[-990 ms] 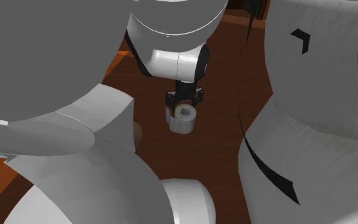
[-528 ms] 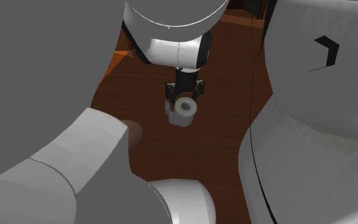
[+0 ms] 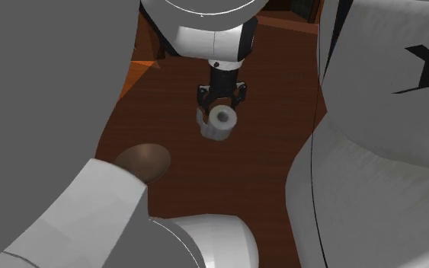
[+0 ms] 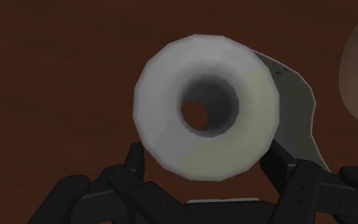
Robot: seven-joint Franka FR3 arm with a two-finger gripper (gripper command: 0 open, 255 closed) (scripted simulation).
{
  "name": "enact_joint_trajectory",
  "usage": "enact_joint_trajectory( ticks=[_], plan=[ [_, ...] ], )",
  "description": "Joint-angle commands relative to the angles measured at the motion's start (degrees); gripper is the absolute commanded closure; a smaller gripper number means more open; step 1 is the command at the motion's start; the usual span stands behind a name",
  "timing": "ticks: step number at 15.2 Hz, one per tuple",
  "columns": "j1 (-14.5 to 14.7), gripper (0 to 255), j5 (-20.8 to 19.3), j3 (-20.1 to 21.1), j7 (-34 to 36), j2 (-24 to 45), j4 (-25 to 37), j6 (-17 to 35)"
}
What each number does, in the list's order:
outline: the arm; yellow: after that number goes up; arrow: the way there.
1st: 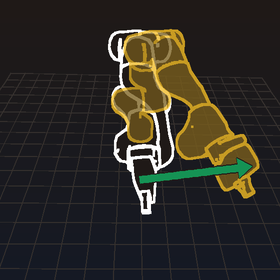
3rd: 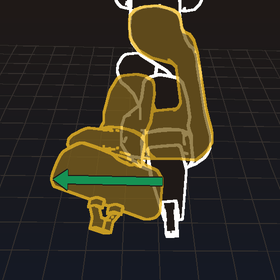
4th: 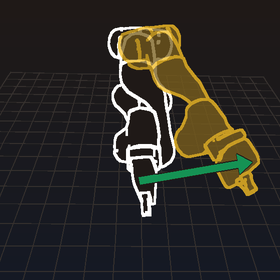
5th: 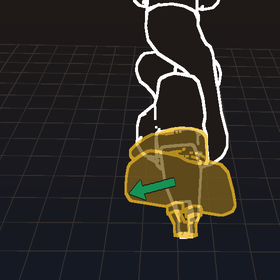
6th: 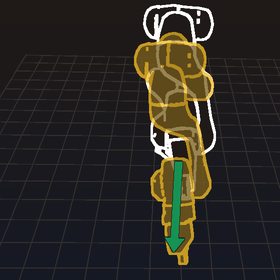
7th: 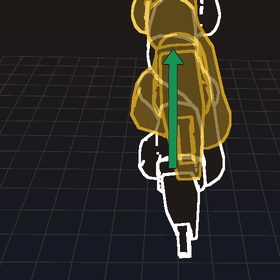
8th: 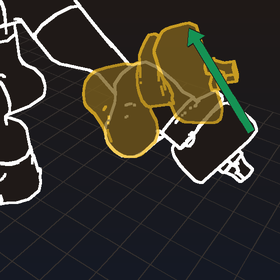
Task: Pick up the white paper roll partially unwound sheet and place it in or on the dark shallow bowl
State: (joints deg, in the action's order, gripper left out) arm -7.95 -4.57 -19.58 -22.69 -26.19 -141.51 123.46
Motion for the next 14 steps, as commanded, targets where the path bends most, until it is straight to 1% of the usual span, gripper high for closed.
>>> enact_joint_trajectory(
  ticks=[1,4,9,14],
  plan=[
    [-0.07,255,-0.07,0.22,0.13,-0.65,1.1,-1.72],
    [-0.07,255,-0.07,0.48,0.3,-1.18,2.52,-3.65],
    [1.7,255,0.84,6.67,7.78,-6.38,-1.03,-5.35],
    [4.2,255,2.99,12.9,15.06,-9.96,-2.91,-7.07]
  ],
)
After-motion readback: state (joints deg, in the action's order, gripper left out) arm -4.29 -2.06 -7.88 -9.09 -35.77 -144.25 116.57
